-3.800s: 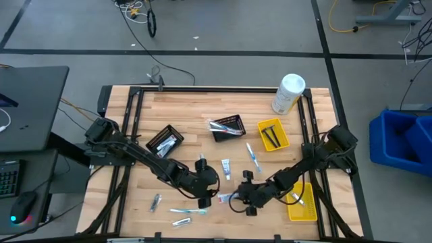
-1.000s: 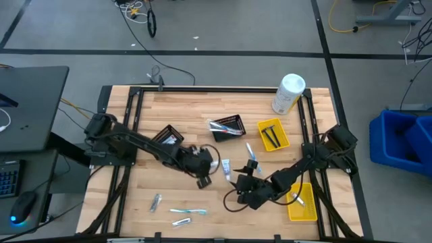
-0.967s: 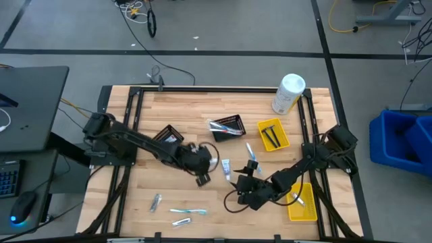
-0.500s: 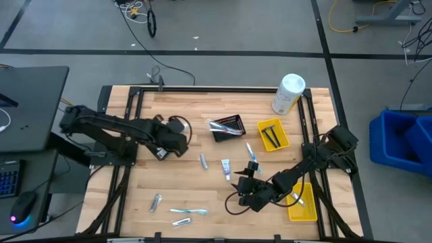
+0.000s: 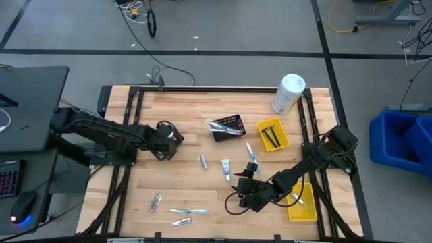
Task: Pick & Place Travel size toiletries
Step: Put the white toothpaste into the left black basket
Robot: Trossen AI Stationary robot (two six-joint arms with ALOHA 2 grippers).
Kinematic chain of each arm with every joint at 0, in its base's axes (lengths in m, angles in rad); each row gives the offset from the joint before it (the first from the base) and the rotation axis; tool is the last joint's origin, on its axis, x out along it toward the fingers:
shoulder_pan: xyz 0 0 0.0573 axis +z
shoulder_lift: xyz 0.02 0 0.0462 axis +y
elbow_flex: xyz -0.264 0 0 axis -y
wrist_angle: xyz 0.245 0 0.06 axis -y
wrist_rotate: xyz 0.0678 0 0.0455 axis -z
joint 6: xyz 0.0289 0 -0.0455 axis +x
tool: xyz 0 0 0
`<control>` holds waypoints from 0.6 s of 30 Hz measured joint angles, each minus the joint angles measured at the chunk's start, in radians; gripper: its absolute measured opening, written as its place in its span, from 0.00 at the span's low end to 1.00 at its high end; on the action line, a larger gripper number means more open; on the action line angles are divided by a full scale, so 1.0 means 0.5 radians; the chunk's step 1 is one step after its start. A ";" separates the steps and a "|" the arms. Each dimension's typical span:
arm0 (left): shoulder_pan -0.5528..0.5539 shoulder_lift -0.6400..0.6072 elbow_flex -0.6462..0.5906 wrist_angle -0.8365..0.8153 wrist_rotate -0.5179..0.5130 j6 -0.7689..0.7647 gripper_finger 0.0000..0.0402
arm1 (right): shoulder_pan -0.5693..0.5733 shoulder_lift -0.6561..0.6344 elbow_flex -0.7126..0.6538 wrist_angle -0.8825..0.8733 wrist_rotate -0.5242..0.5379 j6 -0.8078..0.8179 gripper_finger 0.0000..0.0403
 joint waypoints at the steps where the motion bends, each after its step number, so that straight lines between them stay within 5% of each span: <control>1: 0.003 -0.006 -0.047 0.038 -0.002 -0.003 0.18 | 0.000 0.000 0.000 0.000 0.000 0.001 0.60; 18: 0.064 -0.013 -0.286 0.193 0.021 -0.157 0.18 | -0.010 0.000 0.001 0.106 -0.012 0.036 0.62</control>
